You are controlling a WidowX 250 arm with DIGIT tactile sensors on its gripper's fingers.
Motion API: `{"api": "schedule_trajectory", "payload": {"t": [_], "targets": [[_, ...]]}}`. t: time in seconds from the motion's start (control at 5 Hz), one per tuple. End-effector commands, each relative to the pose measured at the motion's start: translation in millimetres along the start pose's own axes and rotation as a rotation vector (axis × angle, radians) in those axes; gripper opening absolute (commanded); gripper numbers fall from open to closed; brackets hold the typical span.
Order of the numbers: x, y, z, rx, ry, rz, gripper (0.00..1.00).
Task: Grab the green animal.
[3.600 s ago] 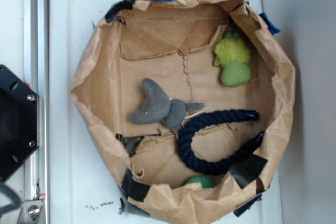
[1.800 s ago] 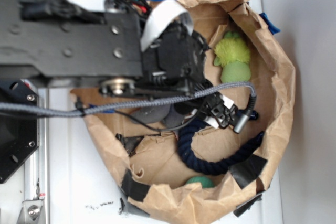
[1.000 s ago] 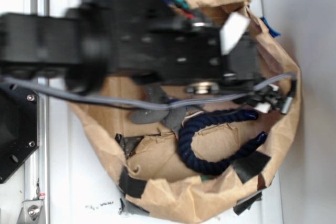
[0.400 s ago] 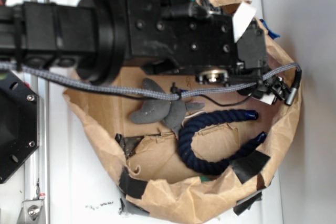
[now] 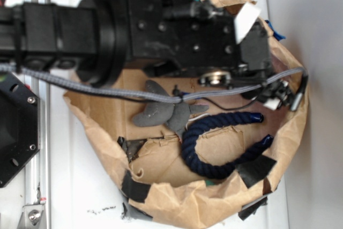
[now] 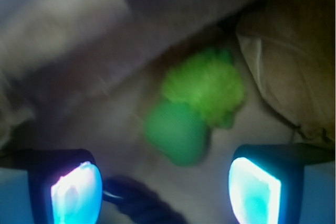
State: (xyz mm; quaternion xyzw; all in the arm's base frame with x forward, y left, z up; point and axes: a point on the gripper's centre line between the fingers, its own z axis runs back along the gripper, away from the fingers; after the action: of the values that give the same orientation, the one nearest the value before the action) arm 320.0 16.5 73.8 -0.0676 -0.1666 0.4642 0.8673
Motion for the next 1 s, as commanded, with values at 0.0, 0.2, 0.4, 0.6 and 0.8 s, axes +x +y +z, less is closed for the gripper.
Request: {"api": "schedule_trajectory", "payload": {"t": [0.0,0.2,0.4,0.6,0.8], "targets": [[12.0,22.3,19.0,-0.063,-0.05,-0.039,1.0],[18.1,17.2,9.4,-0.061,-0.095,-0.048,1.0],[31.3,9.4,-8.2,-0.032,-0.127,-0.035,1.0],[33.7,4.9,-20.7,-0.019,-0.158,-0.031,1.0],[37.6,-0.5,-24.4,-0.035,-0.174,-0.032,1.0]]}}
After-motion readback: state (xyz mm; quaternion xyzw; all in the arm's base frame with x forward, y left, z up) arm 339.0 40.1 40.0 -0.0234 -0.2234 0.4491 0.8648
